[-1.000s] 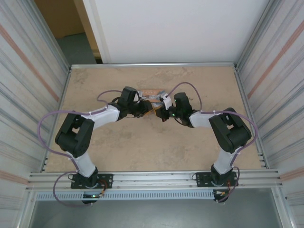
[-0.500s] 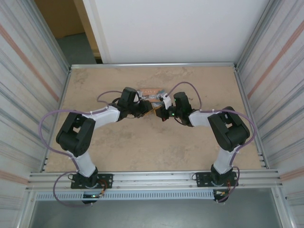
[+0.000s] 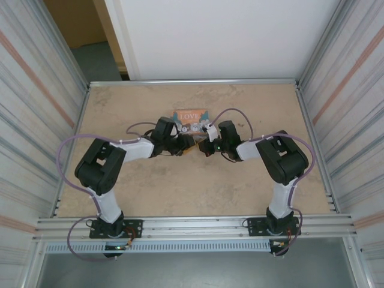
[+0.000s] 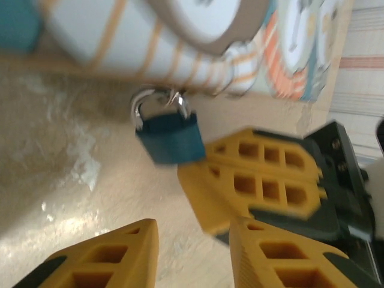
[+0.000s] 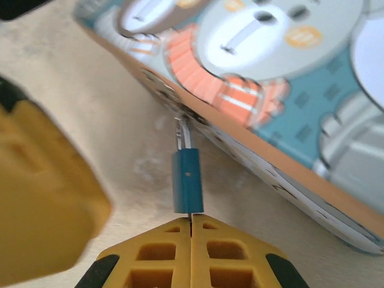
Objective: Unlock a padlock with a key
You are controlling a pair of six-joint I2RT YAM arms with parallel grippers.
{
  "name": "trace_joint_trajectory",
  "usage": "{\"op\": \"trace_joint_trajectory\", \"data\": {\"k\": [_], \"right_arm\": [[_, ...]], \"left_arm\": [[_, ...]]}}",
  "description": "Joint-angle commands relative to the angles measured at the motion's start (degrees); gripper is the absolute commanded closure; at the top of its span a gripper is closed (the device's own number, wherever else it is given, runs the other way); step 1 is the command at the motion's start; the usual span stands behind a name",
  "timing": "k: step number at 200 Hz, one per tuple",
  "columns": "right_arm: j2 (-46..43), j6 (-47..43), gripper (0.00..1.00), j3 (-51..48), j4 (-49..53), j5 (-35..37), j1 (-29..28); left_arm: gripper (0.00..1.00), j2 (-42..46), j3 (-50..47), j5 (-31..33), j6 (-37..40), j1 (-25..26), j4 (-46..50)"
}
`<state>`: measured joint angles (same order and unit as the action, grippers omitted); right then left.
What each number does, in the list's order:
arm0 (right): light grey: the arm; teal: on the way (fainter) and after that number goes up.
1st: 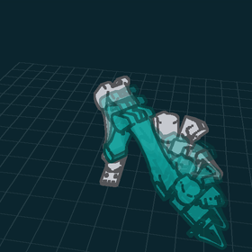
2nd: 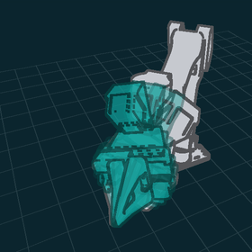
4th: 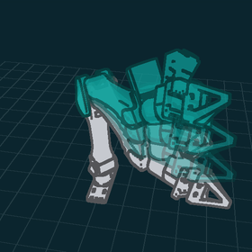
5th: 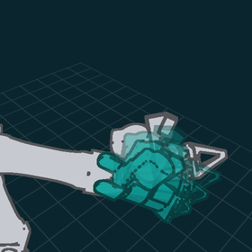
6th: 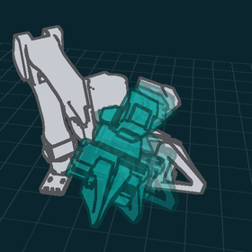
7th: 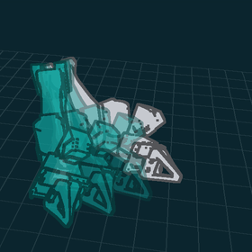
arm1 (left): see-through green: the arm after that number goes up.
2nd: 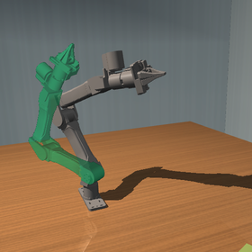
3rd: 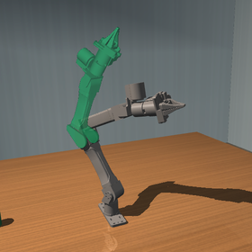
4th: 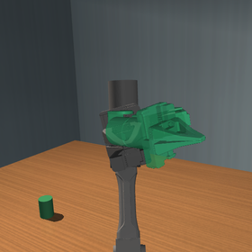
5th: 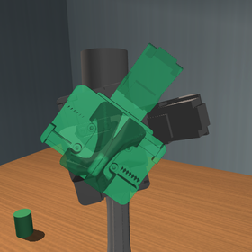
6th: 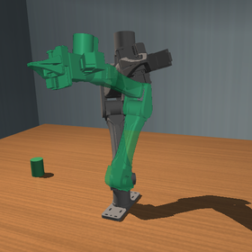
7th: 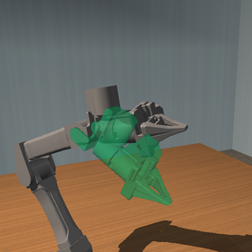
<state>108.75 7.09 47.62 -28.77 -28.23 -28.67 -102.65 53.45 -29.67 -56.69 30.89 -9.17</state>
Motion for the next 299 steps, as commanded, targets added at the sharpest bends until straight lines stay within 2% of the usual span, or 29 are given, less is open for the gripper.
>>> {"op": "trace_joint_trajectory", "data": {"k": [1,49,88,121,162,198,243,299], "right_arm": [[1.8,1.9,1.00,-0.1,-1.1,2.0,0.3],[1.0,3.6,1.00,1.0,3.1,0.6,0.6],[-1.2,8.6,1.00,2.4,8.9,-1.8,1.5],[-2.5,13.5,1.00,3.2,11.8,-3.8,2.1],[-3.7,20.6,1.00,3.5,13.0,-6.3,2.3],[-5.2,26.5,1.00,2.6,12.8,-6.1,1.7],[-5.9,36.2,1.00,0.5,7.8,-5.5,0.4],[-6.8,41.4,1.00,-0.5,6.5,-4.2,-1.3]], "left_arm": [[0.61,2.8,-2.2,-2.3,-1.0,-0.9,-1.3],[0.52,11.1,-9.1,-1.6,-1.3,-5.0,-3.3],[0.48,17.4,-18.4,-1.7,-6.5,-8.3,-15.3],[0.44,19.3,-23.3,-1.6,-10.0,-9.2,-22.8],[0.46,16.6,-25.9,-2.7,-14.5,-9.0,-32.7],[0.47,13.8,-25.9,-2.2,-15.7,-7.7,-36.1],[0.48,8.1,-24.9,-1.8,-18.1,-5.7,-42.7],[0.52,-0.4,-23.6,-0.1,-22.2,-2.8,-52.0]]}}
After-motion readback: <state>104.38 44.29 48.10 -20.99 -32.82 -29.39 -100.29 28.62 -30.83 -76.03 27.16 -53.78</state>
